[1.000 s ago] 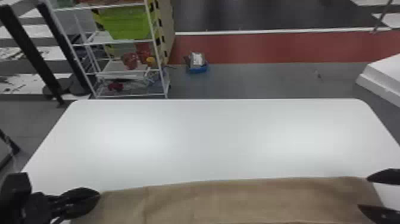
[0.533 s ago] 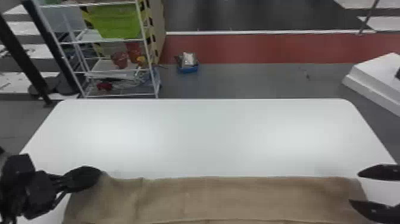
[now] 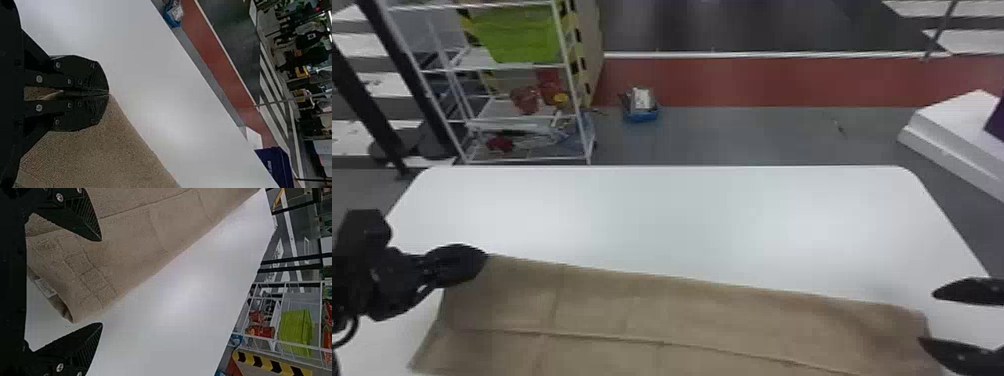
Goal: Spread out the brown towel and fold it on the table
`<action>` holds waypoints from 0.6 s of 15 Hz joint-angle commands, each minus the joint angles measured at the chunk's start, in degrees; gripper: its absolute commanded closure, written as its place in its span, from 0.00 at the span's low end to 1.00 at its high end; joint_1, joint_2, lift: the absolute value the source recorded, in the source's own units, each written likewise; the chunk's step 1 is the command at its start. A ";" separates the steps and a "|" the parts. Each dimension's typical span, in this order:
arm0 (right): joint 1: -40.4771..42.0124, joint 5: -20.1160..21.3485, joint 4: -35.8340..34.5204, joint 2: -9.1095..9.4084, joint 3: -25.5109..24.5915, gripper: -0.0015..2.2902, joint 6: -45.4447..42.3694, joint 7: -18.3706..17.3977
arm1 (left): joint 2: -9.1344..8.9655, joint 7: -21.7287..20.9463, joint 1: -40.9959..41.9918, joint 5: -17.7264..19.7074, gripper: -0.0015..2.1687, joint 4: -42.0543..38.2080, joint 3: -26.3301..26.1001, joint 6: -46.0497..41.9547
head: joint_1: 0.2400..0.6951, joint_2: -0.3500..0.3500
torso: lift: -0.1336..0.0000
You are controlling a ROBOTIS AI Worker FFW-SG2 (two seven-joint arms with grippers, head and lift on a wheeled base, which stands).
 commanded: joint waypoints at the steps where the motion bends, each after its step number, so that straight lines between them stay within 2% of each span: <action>1: 0.05 0.01 0.50 0.00 -0.01 0.05 -1.48 0.19 | -0.59 0.27 4.21 1.11 0.00 -3.41 2.84 2.03 | 1.00 0.59 | 0.07; 4: -0.48 -0.34 0.58 0.00 -0.01 0.05 -2.01 0.19 | -0.85 4.05 9.40 6.65 0.01 -9.29 8.47 10.30 | 1.00 0.63 | 0.07; 7: -1.45 -0.43 1.38 0.09 0.25 0.04 -3.24 0.19 | -1.03 4.76 12.56 12.01 0.04 -11.40 11.81 12.23 | 1.00 0.75 | 0.07; 8: -1.53 -0.34 2.17 0.09 0.87 0.04 -3.59 0.19 | -1.38 8.71 13.26 15.08 0.03 -11.23 12.25 12.23 | 1.00 0.77 | 0.07; 9: -1.62 -0.25 2.52 0.09 1.31 0.04 -3.77 0.19 | -1.64 10.47 13.26 15.88 0.03 -11.05 12.60 13.28 | 1.00 0.79 | 0.07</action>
